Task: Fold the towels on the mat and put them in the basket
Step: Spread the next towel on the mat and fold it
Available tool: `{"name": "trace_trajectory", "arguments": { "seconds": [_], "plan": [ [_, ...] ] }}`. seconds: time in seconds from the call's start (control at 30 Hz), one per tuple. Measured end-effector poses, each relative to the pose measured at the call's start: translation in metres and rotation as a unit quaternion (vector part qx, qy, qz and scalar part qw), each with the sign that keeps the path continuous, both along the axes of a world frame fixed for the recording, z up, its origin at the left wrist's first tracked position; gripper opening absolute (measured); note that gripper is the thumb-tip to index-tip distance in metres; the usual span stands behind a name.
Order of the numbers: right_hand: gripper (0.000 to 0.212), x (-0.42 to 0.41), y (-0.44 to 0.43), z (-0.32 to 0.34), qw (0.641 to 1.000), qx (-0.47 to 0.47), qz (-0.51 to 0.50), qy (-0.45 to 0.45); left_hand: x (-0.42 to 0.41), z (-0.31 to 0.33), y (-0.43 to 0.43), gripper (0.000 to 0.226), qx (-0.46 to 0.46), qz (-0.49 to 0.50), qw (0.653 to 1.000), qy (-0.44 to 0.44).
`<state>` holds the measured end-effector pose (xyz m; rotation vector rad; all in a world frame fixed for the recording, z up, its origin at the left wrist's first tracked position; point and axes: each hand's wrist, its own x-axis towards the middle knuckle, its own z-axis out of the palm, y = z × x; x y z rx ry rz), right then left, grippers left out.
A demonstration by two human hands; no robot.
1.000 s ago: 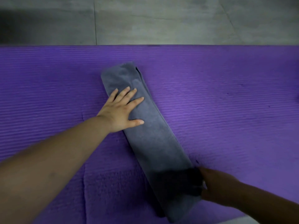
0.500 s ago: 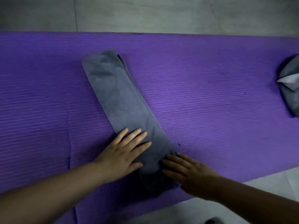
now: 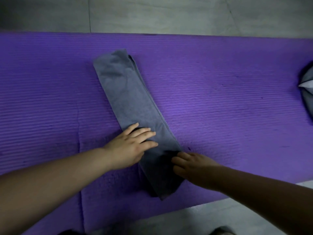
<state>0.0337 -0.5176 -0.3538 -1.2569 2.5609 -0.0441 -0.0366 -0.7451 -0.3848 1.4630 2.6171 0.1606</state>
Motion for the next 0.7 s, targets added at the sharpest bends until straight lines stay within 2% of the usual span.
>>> {"name": "trace_trajectory", "arguments": {
  "seconds": [0.1, 0.2, 0.27, 0.33, 0.37, 0.43, 0.47, 0.53, 0.6, 0.67, 0.7],
  "plan": [
    [0.011, -0.003, -0.007, -0.001, 0.999, -0.034, -0.002, 0.007, 0.001, -0.003, 0.000, 0.046, 0.000, -0.010, 1.000, -0.002],
    [0.014, 0.000, -0.008, -0.002, 0.995, -0.058, -0.066, -0.043, 0.004, -0.007, -0.004, 0.044, 0.012, -0.015, 1.000, 0.001],
    [0.018, -0.001, -0.010, 0.007, 0.982, -0.065, -0.139, -0.110, 0.010, -0.007, -0.009, 0.056, 0.022, -0.029, 0.999, 0.005],
    [0.016, -0.006, -0.014, 0.023, 0.941, -0.110, -0.253, -0.197, 0.025, -0.003, -0.021, 0.070, 0.047, -0.065, 0.997, -0.010],
    [0.013, -0.009, -0.016, 0.029, 0.905, -0.152, -0.310, -0.249, 0.037, 0.000, -0.028, 0.076, 0.077, -0.067, 0.994, -0.032],
    [0.026, -0.011, -0.022, 0.039, 0.827, -0.243, -0.383, -0.332, 0.065, 0.003, -0.039, 0.090, 0.154, -0.004, 0.981, -0.116],
    [0.024, -0.013, -0.027, 0.044, 0.795, -0.274, -0.402, -0.363, 0.077, 0.006, -0.039, 0.093, 0.197, 0.044, 0.967, -0.154],
    [0.017, -0.016, -0.036, 0.046, 0.747, -0.305, -0.431, -0.404, 0.088, 0.013, -0.034, 0.081, 0.277, 0.125, 0.932, -0.196],
    [0.015, -0.018, -0.042, 0.045, 0.719, -0.314, -0.435, -0.441, 0.079, 0.020, -0.026, 0.060, 0.293, 0.162, 0.918, -0.214],
    [0.012, -0.026, -0.044, 0.050, 0.719, -0.321, -0.414, -0.458, 0.063, 0.028, -0.022, 0.044, 0.293, 0.198, 0.903, -0.245],
    [0.009, -0.029, -0.043, 0.052, 0.716, -0.329, -0.405, -0.463, 0.056, 0.030, -0.023, 0.044, 0.292, 0.224, 0.888, -0.277]
  ]
}}
